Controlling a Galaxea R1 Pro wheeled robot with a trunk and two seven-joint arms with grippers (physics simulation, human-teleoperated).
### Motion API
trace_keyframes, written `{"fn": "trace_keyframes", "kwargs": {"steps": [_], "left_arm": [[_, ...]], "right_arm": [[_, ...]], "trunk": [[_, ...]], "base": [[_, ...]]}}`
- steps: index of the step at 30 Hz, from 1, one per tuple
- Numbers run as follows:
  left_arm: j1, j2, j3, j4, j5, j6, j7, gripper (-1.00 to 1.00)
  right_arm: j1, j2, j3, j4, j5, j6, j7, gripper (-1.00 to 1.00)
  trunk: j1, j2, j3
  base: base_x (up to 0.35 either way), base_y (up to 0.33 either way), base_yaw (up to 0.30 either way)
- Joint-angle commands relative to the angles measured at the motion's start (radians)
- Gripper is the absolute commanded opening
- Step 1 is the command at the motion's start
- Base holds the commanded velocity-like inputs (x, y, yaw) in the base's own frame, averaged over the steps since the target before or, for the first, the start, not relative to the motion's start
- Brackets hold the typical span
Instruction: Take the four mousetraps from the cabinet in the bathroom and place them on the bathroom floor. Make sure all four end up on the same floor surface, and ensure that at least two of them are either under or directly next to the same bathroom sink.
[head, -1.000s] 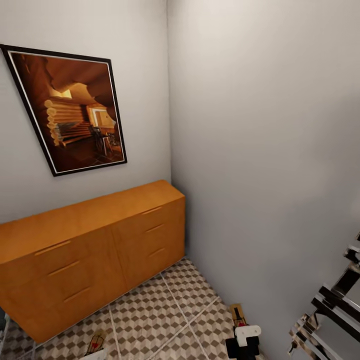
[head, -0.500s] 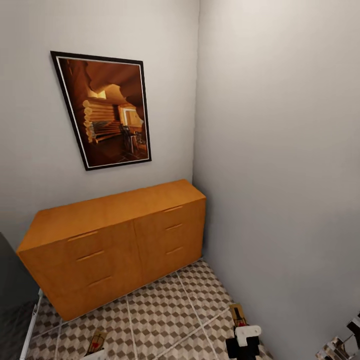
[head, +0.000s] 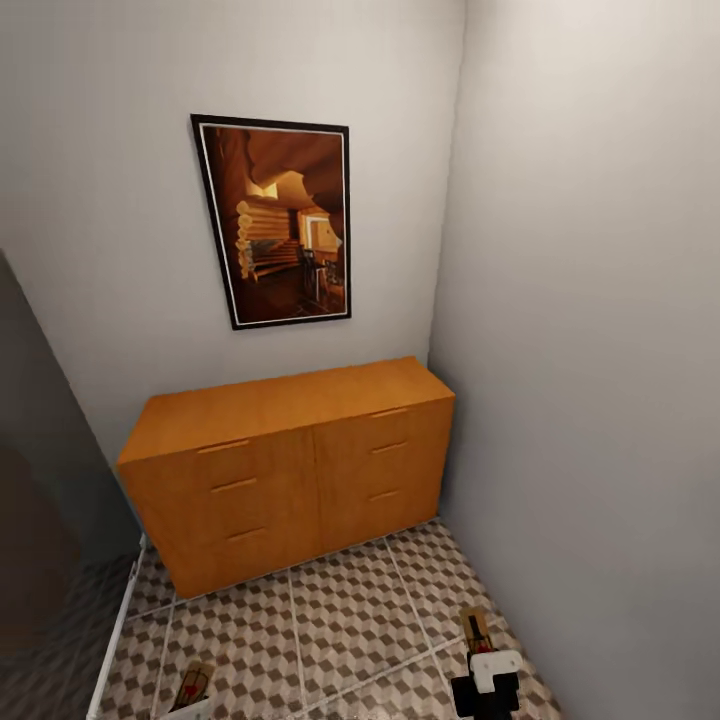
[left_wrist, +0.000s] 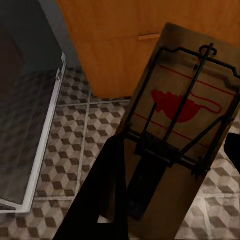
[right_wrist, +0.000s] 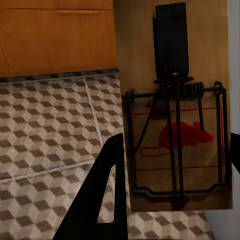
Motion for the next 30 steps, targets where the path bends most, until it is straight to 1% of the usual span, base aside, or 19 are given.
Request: {"fn": "trace_keyframes", "kwargs": {"steps": [1,14,19,23,30], "left_arm": [[-0.001,-0.001,-0.004,0.003,-0.009,-0.002,0.012,-1.00],[-0.001,-0.001,-0.005,0.003,-0.010,-0.002,0.012,-1.00],[-0.001,-0.001,-0.004,0.003,-0.010,-0.002,0.012,-1.00],[-0.001,-0.001,-0.004,0.003,-0.010,-0.002,0.012,-1.00],[-0.001,-0.001,-0.004,0.003,-0.010,-0.002,0.012,-1.00]], "right_arm": [[-0.001,0.000,0.009,-0.001,-0.003,-0.001,-0.009,-1.00],[-0.001,0.000,0.009,0.000,-0.003,0.001,-0.009,-1.00],[-0.001,0.000,0.009,0.000,-0.003,0.000,-0.009,-1.00],[-0.001,0.000,0.009,0.000,-0.003,0.001,-0.009,-1.00],[-0.001,0.000,0.009,0.000,-0.003,0.001,-0.009,-1.00]], "trunk": [[0.000,-0.002,-0.002],[0.000,-0.002,-0.002],[0.000,-0.002,-0.002],[0.000,-0.002,-0.002],[0.000,-0.002,-0.002]], "base": [[-0.326,-0.040,0.292],[-0.337,-0.082,0.292],[-0.305,-0.143,0.292],[-0.125,-0.161,0.292],[-0.016,-0.081,0.292]]}}
